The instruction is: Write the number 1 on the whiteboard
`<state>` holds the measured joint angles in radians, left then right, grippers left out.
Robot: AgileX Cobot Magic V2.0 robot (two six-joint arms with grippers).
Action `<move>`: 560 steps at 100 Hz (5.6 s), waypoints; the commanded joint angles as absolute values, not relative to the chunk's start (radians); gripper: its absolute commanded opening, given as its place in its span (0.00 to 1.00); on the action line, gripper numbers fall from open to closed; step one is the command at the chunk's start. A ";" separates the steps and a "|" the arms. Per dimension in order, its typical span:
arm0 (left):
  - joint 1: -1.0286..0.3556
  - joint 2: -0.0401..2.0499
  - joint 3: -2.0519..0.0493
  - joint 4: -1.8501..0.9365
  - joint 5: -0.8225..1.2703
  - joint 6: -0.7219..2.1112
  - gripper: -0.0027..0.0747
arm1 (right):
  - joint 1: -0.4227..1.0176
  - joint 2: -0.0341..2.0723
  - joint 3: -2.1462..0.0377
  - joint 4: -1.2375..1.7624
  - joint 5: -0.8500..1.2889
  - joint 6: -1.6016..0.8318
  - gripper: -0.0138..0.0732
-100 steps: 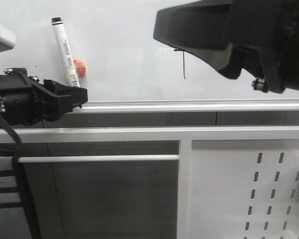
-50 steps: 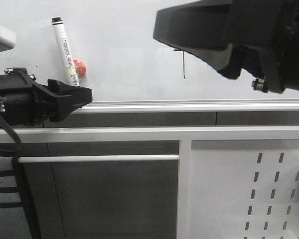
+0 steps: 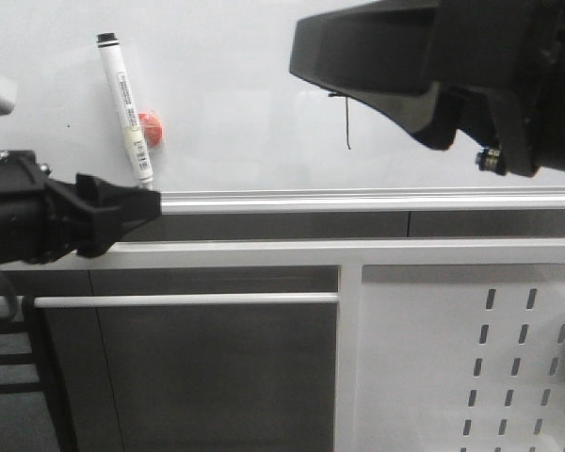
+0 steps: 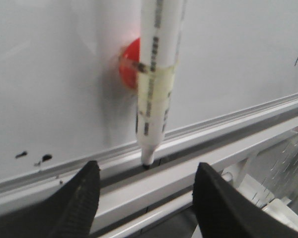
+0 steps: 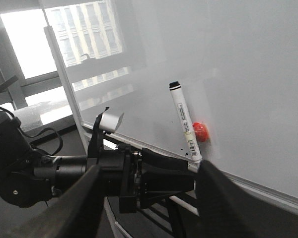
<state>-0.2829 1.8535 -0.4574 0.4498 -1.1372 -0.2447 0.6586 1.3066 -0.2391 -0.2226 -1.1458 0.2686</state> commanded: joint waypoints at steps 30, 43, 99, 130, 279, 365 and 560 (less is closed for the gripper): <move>-0.283 1.806 -0.386 0.480 -1.349 -0.222 0.54 | 0.653 1.282 -0.257 -0.222 -1.325 0.260 0.58; -0.283 1.763 -0.344 0.484 -1.349 -0.222 0.54 | 0.653 1.282 -0.257 -0.229 -1.319 0.260 0.58; -0.283 1.255 -0.017 0.377 -1.349 -0.167 0.45 | 0.653 1.250 -0.186 -0.247 -1.323 0.211 0.55; -0.283 1.045 0.023 0.406 -1.314 -0.167 0.17 | 0.653 1.080 -0.108 -0.242 -1.292 0.196 0.46; -0.283 0.655 -0.481 0.323 -0.280 -0.231 0.01 | 0.653 0.806 -0.232 0.066 -0.907 -0.261 0.09; -0.283 -0.025 -0.387 0.217 0.243 -0.222 0.01 | 0.604 0.024 -0.303 0.220 -0.072 -0.602 0.10; -0.075 -0.032 -0.154 0.043 0.185 0.012 0.01 | 0.447 -0.028 -0.226 0.519 0.161 -0.593 0.10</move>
<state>-0.1164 -0.0039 -0.1469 0.0346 0.3072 0.0000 0.4519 -0.0122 -0.2021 0.5092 0.2249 -0.5896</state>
